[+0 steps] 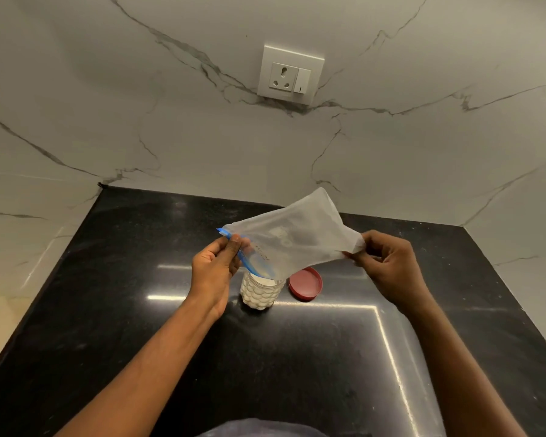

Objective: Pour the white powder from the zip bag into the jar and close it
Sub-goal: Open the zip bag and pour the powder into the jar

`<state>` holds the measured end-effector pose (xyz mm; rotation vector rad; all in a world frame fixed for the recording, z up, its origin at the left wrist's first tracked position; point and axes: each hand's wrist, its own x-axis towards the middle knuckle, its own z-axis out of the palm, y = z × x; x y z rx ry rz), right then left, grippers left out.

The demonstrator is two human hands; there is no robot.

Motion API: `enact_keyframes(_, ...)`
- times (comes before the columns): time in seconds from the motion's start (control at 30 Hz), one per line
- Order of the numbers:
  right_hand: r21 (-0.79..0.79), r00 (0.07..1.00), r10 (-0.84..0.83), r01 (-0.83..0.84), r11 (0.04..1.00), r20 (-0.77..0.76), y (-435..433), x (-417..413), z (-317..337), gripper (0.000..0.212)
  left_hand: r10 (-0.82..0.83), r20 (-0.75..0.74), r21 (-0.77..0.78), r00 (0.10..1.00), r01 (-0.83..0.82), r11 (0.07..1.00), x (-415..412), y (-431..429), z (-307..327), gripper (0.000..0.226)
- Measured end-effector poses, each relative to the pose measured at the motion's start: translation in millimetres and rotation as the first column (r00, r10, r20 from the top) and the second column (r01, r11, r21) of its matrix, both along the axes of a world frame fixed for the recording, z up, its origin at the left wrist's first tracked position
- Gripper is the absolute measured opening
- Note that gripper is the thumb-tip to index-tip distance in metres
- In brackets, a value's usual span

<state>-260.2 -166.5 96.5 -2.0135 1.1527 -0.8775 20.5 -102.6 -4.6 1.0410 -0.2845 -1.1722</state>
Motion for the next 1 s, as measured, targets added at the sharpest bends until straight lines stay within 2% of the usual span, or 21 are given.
enact_keyframes(0.1, -0.09, 0.998, -0.03, 0.035, 0.995, 0.062, 3, 7, -4, 0.009, -0.002, -0.009, -0.007, 1.0, 0.002, 1.0, -1, 2, 0, 0.03)
enact_keyframes(0.23, -0.063, 0.993, -0.011, 0.018, 0.998, 0.121, 5, 11, -4, 0.026, 0.001, -0.024, -0.005, 1.0, -0.001, 1.0, 1, 6, 1, 0.03)
enact_keyframes(0.3, -0.126, 0.994, 0.002, 0.012, 0.992, 0.105, 6, 11, -4, 0.023, 0.005, -0.031, -0.003, 0.999, -0.006, 1.0, 3, 7, 1, 0.03)
enact_keyframes(0.37, -0.169, 0.994, -0.025, 0.043, 0.985, 0.109, 9, 13, -3, 0.009, -0.003, -0.033, -0.008, 0.999, 0.003, 1.0, 2, 8, 1, 0.03)
enact_keyframes(0.43, -0.204, 0.994, -0.072, 0.087, 0.975, 0.083, 11, 17, -2, 0.013, -0.009, -0.051, -0.009, 0.999, 0.008, 1.0, 0, 8, 0, 0.032)
enact_keyframes(0.53, -0.24, 1.0, -0.019, 0.021, 0.971, 0.008, 12, 22, -4, 0.004, 0.003, -0.072, -0.003, 0.997, -0.003, 1.0, -1, 9, 0, 0.032)
enact_keyframes(0.6, -0.227, 1.0, -0.002, 0.003, 0.974, 0.003, 12, 21, -5, 0.011, 0.012, -0.076, -0.001, 0.997, -0.012, 1.0, -1, 10, 0, 0.031)
enact_keyframes(0.73, -0.235, 0.996, -0.062, 0.074, 0.969, 0.057, 13, 23, -2, 0.009, 0.02, -0.073, -0.002, 0.997, -0.021, 1.0, -2, 11, 2, 0.02)
enact_keyframes(0.8, -0.249, 0.998, -0.059, 0.061, 0.966, 0.014, 13, 24, -1, 0.011, 0.018, -0.072, -0.006, 0.997, -0.019, 1.0, -2, 11, 3, 0.016)
enact_keyframes(0.87, -0.249, 0.999, -0.032, 0.022, 0.968, -0.035, 12, 24, -3, 0.021, 0.02, -0.068, -0.006, 0.997, -0.021, 1.0, -1, 11, 3, 0.015)
enact_keyframes(0.93, -0.249, 0.997, -0.029, 0.011, 0.968, -0.067, 10, 22, -3, 0.014, 0.021, -0.066, -0.001, 0.998, -0.022, 1.0, 1, 12, 3, 0.014)
enact_keyframes(1.0, -0.271, 0.998, -0.054, 0.045, 0.962, -0.028, 11, 20, -2, 0.009, 0.013, -0.058, -0.004, 0.998, -0.013, 1.0, 2, 12, 2, 0.011)
